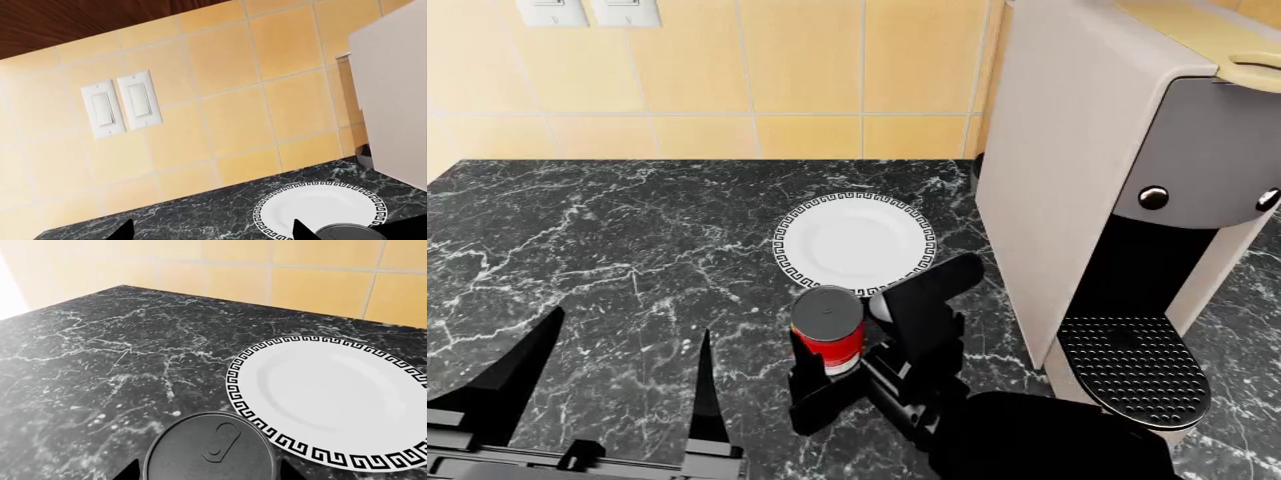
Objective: Pick the cans from the counter and place them in their designated side in the cabinet.
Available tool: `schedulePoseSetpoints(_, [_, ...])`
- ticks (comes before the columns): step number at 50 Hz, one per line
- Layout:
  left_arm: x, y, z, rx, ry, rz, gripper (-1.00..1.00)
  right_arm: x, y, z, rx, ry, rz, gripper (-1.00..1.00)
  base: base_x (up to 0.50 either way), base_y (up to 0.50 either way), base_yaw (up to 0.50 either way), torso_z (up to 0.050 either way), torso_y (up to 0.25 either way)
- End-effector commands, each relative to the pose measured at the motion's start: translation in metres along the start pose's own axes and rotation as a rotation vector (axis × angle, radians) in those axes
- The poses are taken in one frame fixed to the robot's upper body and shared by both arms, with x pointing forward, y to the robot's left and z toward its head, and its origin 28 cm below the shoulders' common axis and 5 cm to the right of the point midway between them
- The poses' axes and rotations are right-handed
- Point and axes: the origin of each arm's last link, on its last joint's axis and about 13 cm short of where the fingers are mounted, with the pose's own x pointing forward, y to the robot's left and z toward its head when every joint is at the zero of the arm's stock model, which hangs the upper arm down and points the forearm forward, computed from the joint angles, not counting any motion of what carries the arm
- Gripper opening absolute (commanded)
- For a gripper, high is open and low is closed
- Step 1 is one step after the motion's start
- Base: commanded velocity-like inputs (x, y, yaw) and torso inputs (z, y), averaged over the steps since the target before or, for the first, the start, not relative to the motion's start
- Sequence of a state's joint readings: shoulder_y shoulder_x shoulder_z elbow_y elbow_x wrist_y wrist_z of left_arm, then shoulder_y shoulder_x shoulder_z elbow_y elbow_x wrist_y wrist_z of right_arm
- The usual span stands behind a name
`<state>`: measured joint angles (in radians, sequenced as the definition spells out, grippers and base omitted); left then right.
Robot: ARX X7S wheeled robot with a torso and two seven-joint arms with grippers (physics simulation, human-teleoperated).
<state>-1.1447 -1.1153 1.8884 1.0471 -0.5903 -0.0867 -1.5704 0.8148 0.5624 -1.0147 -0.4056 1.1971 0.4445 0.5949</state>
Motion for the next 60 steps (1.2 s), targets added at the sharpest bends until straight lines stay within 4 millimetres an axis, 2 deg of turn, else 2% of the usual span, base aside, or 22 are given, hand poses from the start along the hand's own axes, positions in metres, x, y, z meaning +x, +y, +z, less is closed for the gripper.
schedulePoseSetpoints(1, [0.0, -0.001, -0.001, 0.001, 0.003, -0.001, 1.0, 0.0, 0.0, 0.001, -0.005, -0.019, -0.006, 1.0, 0.0, 0.0, 0.0, 0.0, 0.0])
schedulePoseSetpoints(2, [0.0, -0.001, -0.001, 0.0, 0.003, -0.001, 1.0, 0.0, 0.0, 0.001, -0.005, -0.02, -0.011, -1.0, 0.0, 0.0, 0.0, 0.0, 0.0])
schedulePoseSetpoints(17, [0.0, 0.0, 0.0, -0.002, 0.001, 0.002, 1.0, -0.001, -0.002, 0.002, 0.002, -0.023, -0.021, -1.0, 0.0, 0.0, 0.0, 0.0, 0.0])
schedulePoseSetpoints(24, [0.0, 0.001, 0.001, -0.004, 0.0, 0.0, 1.0, -0.01, 0.001, 0.011, -0.012, -0.067, -0.023, -1.0, 0.0, 0.0, 0.0, 0.0, 0.0])
schedulePoseSetpoints(28, [0.0, 0.002, 0.001, -0.006, -0.003, 0.0, 1.0, -0.025, 0.005, 0.032, -0.04, -0.141, -0.034, -1.0, 0.0, 0.0, 0.0, 0.0, 0.0])
schedulePoseSetpoints(37, [-0.002, 0.003, 0.001, -0.011, -0.009, -0.002, 1.0, -0.073, 0.024, 0.085, -0.155, -0.309, -0.082, -1.0, 0.0, 0.0, 0.0, 0.0, 0.0])
schedulePoseSetpoints(48, [-0.006, 0.008, 0.001, -0.02, -0.02, -0.004, 1.0, -0.144, 0.05, 0.155, -0.267, -0.57, -0.187, -1.0, 0.0, 0.0, 0.0, 0.0, 0.0])
schedulePoseSetpoints(60, [-0.006, 0.007, 0.001, -0.019, -0.023, -0.015, 1.0, -0.196, 0.069, 0.206, -0.384, -0.788, -0.31, -1.0, 0.0, 0.0, 0.0, 0.0, 0.0])
